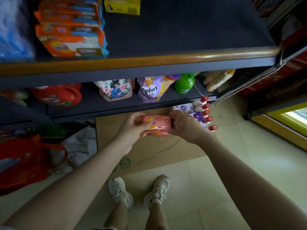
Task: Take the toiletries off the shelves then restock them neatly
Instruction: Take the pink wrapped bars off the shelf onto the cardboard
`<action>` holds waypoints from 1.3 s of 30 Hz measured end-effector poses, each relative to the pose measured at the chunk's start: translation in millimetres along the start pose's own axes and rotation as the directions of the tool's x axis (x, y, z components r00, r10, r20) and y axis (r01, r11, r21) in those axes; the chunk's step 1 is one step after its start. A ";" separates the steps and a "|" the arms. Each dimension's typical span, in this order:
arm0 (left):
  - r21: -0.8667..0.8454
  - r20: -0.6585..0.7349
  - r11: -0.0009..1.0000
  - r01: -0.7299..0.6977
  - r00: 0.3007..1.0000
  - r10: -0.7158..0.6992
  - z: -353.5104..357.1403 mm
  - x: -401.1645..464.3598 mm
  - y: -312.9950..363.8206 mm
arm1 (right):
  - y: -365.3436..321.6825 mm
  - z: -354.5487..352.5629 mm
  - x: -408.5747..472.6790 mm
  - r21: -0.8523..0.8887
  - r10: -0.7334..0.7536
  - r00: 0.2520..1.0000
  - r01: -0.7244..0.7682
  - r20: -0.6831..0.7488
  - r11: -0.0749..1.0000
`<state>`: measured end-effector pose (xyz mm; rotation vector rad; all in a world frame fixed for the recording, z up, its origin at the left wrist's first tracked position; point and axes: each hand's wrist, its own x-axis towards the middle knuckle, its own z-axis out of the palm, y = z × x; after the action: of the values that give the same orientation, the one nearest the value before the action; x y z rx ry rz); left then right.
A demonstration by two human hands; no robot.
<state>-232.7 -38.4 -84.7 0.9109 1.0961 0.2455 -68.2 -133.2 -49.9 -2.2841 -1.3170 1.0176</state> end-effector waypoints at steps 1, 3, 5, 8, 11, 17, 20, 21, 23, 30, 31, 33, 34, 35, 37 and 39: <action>0.049 -0.042 0.999 0.007 0.999 -0.005 5.6 6.7 -14.4 | 11.9 5.1 2.2 -0.011 0.057 0.998 -0.057 0.016 0.998; 0.108 -0.108 0.994 0.019 0.994 -0.007 16.2 23.9 -42.4 | 35.8 13.5 11.3 0.023 0.131 0.991 -0.131 0.025 0.991; 0.134 -0.160 0.991 0.027 0.987 -0.005 27.7 45.1 -67.7 | 60.9 21.0 24.1 0.015 0.155 0.988 -0.155 0.024 0.988; 0.240 -0.187 0.971 -0.001 0.981 0.047 36.9 75.0 -90.9 | 80.3 30.9 36.0 -0.020 0.154 0.987 -0.153 0.042 0.988; 0.353 -0.231 0.935 -0.017 0.967 0.105 45.5 104.9 -116.5 | 94.6 37.2 42.2 -0.035 0.118 0.991 -0.116 0.057 0.993; 0.514 -0.329 0.858 0.002 0.924 0.195 61.8 122.1 -141.9 | 100.6 26.3 41.2 -0.014 0.078 0.995 -0.077 0.066 0.997; 0.625 -0.314 0.781 0.020 0.922 0.227 61.7 125.4 -142.4 | 99.6 21.1 45.7 -0.015 0.080 0.995 -0.079 0.064 0.997; 0.684 -0.284 0.728 0.047 0.937 0.206 58.8 125.7 -142.3 | 97.5 19.6 46.0 -0.015 0.081 0.995 -0.080 0.059 0.997; 0.770 -0.240 0.630 0.102 0.961 0.137 48.9 124.4 -137.7 | 89.8 17.4 47.5 -0.015 0.071 0.996 -0.070 0.059 0.997; 0.831 -0.022 0.513 -0.215 0.909 0.416 17.4 71.5 -44.0 | 18.5 -8.3 56.9 0.068 -0.193 0.975 0.201 -0.111 0.977; 0.849 0.018 0.432 -0.303 0.835 0.550 10.0 60.0 -22.1 | 3.5 -15.1 59.9 0.076 -0.243 0.956 0.258 -0.164 0.963; 0.872 0.122 0.228 -0.433 0.644 0.755 -6.4 40.0 22.8 | -27.1 -30.6 68.3 0.079 -0.316 0.904 0.351 -0.290 0.933; 0.880 0.171 0.125 -0.458 0.552 0.816 -16.3 33.2 44.3 | -41.9 -37.8 74.1 0.078 -0.333 0.876 0.381 -0.348 0.921; 0.893 0.212 0.034 -0.450 0.485 0.848 -26.8 28.9 64.5 | -56.6 -44.7 80.5 0.077 -0.343 0.851 0.403 -0.397 0.912; 0.930 0.264 -0.114 -0.349 0.419 0.869 -46.6 23.4 101.2 | -83.0 -54.2 95.8 0.054 -0.378 0.798 0.453 -0.470 0.890; 0.945 0.302 -0.216 -0.246 0.400 0.866 -61.1 22.4 127.1 | -105.9 -60.3 112.6 -0.005 -0.414 0.751 0.480 -0.514 0.877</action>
<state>-242.1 85.8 -14.8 2.8753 1.0842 0.7200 -54.7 22.5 5.7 -1.8125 -1.4093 0.2955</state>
